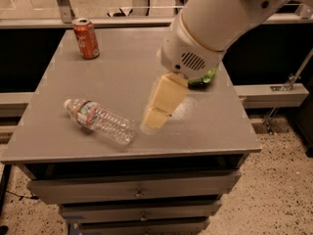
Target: Pick water bottle
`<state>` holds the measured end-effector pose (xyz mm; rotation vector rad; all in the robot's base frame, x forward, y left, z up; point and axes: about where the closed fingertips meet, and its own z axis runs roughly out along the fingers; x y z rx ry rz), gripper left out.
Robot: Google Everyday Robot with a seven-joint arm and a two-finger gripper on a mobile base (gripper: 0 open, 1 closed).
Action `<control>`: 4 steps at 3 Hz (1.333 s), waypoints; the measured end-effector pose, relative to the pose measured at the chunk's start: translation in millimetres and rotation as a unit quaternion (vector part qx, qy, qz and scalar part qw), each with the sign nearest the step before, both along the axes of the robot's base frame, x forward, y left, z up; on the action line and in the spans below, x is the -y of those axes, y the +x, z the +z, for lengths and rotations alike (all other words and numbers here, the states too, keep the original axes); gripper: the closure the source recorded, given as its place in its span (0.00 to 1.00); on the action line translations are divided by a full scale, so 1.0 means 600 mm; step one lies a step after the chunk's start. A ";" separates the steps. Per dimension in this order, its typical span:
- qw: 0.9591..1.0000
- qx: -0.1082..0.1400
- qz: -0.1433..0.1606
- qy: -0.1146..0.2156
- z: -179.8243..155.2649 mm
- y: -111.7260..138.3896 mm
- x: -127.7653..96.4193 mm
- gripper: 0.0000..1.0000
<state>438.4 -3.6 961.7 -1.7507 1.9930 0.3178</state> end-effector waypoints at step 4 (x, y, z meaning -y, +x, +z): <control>0.996 0.022 0.083 0.039 -0.143 0.059 -0.265 0.00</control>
Offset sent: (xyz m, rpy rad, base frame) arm 0.0177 0.1694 -0.0744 0.1254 -0.0560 0.2049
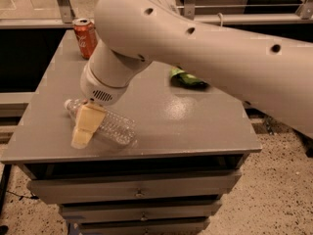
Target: Pick water bottle
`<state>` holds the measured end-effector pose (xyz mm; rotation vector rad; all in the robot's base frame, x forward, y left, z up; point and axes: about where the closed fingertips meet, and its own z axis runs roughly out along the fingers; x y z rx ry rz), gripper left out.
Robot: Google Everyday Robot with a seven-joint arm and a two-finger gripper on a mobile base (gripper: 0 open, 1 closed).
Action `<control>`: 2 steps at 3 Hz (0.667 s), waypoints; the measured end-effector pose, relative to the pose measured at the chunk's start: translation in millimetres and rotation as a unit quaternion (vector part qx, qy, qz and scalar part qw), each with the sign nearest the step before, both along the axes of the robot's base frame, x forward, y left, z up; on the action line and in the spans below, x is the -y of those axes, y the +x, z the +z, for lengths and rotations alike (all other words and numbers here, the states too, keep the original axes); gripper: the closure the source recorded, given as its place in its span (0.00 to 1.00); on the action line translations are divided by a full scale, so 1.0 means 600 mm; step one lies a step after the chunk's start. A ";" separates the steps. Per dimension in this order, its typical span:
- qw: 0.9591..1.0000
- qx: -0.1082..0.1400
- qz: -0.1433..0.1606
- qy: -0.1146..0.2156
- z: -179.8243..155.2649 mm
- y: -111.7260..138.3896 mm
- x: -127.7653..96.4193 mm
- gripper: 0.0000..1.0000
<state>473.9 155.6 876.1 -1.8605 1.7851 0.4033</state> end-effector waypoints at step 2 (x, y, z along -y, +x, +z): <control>0.999 -0.024 -0.014 -0.030 -0.065 0.018 0.000 0.16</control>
Offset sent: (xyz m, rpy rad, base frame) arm 0.0160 -0.0040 -0.0579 -0.0962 0.0790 -0.0517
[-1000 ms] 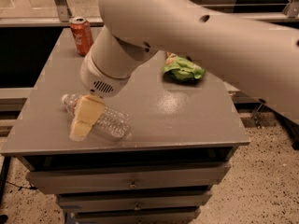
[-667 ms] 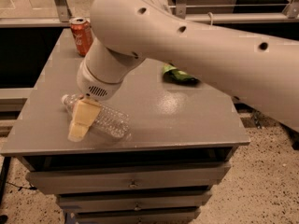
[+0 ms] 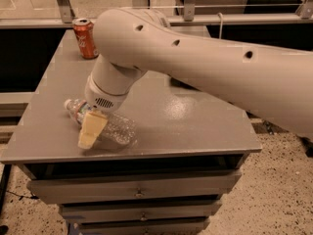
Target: Pick water bottle
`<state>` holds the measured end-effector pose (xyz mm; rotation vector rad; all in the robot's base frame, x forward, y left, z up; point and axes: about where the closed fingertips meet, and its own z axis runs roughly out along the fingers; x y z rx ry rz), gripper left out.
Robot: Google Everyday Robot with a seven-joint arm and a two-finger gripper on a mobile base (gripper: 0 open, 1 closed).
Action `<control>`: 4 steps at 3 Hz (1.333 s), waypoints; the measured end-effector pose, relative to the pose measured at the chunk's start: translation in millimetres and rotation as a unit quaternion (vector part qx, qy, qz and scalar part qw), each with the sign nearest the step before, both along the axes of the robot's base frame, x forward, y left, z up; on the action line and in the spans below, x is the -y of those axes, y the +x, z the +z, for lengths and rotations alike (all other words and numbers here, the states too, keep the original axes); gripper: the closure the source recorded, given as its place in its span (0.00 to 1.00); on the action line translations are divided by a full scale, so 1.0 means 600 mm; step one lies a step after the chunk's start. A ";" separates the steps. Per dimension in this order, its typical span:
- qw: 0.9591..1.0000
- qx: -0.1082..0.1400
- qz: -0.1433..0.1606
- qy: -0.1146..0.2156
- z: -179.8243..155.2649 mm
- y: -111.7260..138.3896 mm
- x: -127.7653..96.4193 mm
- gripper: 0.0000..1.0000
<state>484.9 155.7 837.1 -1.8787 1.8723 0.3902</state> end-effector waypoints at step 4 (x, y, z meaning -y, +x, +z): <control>0.993 -0.007 0.009 0.117 0.173 0.031 0.013 1.00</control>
Offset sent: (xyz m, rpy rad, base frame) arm 0.0155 -0.0007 0.0642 0.0944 0.0014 -0.0101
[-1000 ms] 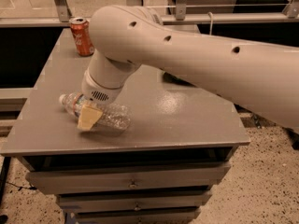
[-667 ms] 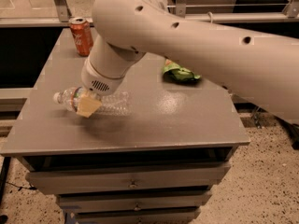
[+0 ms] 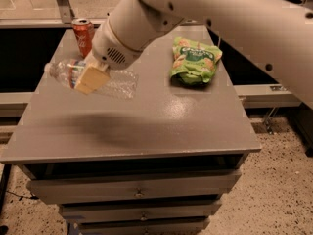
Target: Pick water bottle
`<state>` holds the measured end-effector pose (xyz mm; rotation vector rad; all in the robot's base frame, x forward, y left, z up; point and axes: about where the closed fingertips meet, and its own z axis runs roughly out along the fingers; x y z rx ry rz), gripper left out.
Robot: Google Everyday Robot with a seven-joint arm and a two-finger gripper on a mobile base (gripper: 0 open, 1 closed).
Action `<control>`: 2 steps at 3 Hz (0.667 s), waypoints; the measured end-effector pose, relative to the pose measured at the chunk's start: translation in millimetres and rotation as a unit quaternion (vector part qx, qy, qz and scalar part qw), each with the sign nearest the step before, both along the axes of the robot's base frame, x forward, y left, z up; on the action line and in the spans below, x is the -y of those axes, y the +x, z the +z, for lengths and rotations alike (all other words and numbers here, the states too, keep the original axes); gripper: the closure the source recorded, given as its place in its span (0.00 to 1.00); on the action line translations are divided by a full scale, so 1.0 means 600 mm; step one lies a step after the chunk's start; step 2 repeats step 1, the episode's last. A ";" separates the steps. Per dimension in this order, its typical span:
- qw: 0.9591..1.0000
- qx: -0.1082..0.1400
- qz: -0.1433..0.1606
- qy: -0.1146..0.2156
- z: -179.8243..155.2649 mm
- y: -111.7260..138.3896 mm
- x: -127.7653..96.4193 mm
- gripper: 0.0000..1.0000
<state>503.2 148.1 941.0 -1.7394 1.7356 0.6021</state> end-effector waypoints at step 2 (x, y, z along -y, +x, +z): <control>1.000 -0.003 0.003 0.019 0.022 -0.006 -0.008 1.00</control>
Offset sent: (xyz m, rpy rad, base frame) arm 0.0000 0.0000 0.0000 0.0000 0.0000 0.0000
